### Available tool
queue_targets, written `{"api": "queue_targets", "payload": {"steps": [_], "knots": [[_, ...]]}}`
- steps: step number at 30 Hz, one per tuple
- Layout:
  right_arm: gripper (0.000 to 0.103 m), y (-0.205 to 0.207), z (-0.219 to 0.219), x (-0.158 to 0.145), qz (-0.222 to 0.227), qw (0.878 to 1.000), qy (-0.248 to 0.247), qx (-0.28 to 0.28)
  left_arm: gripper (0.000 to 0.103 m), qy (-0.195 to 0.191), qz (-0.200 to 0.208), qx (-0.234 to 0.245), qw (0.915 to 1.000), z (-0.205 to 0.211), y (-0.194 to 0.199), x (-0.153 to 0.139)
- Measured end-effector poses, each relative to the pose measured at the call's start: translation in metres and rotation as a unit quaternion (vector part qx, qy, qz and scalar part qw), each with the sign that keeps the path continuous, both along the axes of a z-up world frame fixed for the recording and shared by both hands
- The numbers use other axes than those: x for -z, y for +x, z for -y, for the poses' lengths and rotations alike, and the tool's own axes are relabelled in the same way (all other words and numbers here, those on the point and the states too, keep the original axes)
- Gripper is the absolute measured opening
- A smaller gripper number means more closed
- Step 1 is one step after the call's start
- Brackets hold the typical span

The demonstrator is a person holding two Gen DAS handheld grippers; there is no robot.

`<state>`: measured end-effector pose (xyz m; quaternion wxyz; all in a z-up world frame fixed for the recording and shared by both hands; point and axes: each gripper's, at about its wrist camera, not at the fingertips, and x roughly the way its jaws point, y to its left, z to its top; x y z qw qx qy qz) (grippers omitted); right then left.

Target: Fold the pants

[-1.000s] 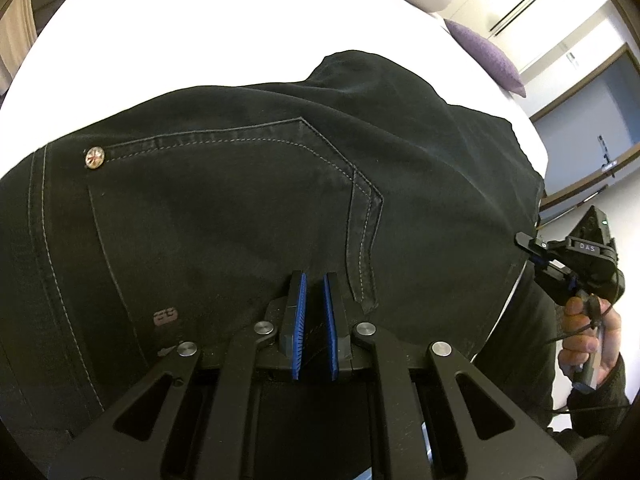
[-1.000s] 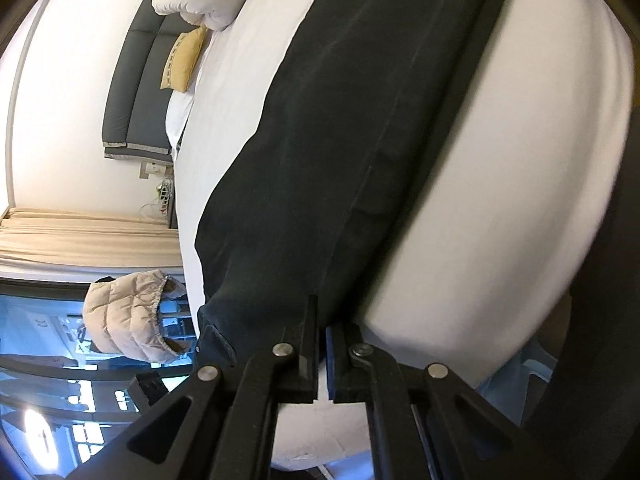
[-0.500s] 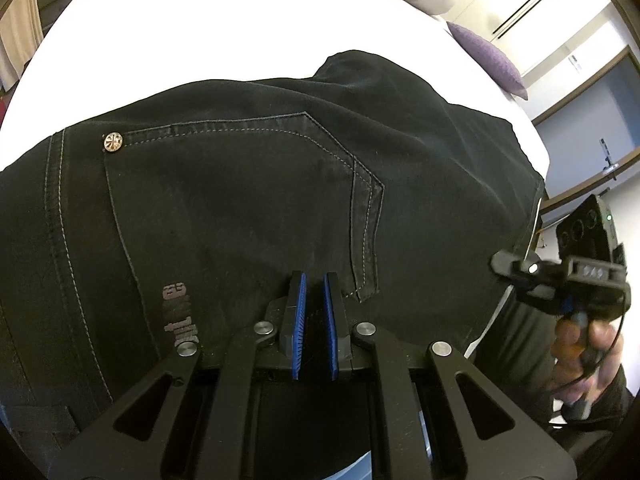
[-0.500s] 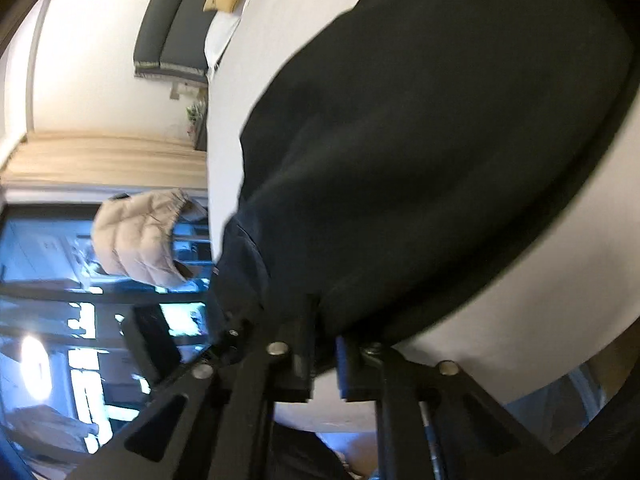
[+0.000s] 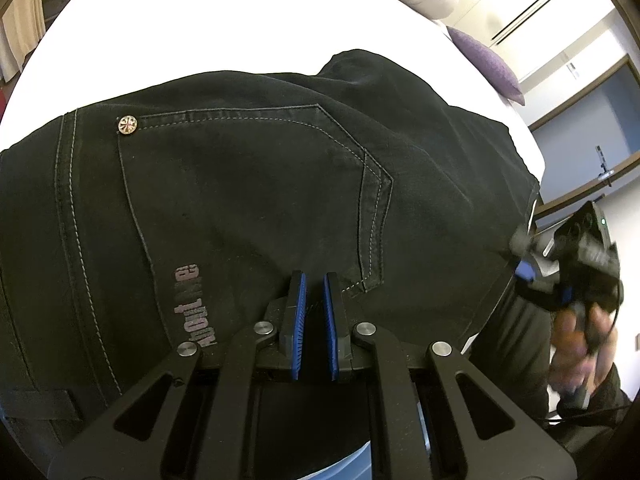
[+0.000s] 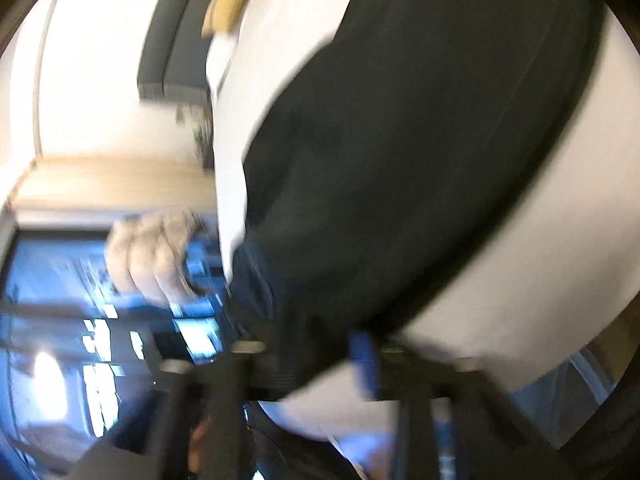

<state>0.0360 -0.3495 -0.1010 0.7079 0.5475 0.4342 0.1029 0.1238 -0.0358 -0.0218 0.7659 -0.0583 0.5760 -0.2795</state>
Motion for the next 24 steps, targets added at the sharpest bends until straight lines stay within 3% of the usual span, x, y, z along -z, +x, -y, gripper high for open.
{"api": "queue_targets", "payload": {"steps": [1,5,12,14,18,20,24], "knots": [[0.056,-0.002,0.015,-0.001,0.007,0.999,0.009,0.035,0.009,0.000,0.000,0.000,1.0000,0.000,-0.001,0.000],[0.057,-0.002,0.084,-0.001,0.019,0.989,0.019,0.147,0.009,-0.002,0.000,0.000,1.0000,-0.005,-0.003,0.001],[0.054,-0.017,0.187,0.006,0.033,0.960,0.035,0.277,0.009,0.002,0.000,-0.004,1.0000,-0.005,-0.004,0.001],[0.043,-0.025,0.212,0.011,0.032,0.949,0.038,0.312,0.009,0.006,0.001,-0.003,1.0000,-0.003,-0.004,0.000],[0.032,-0.036,0.235,0.019,0.033,0.935,0.050,0.349,0.009,0.014,0.002,-0.003,0.9999,0.000,-0.004,-0.001],[0.018,-0.040,0.243,0.024,0.024,0.932,0.052,0.359,0.009,0.017,0.003,-0.003,0.9999,0.001,-0.004,-0.002],[0.013,-0.050,0.253,0.029,0.021,0.919,0.057,0.389,0.009,0.021,0.004,-0.003,0.9998,0.002,-0.005,-0.002]]}}
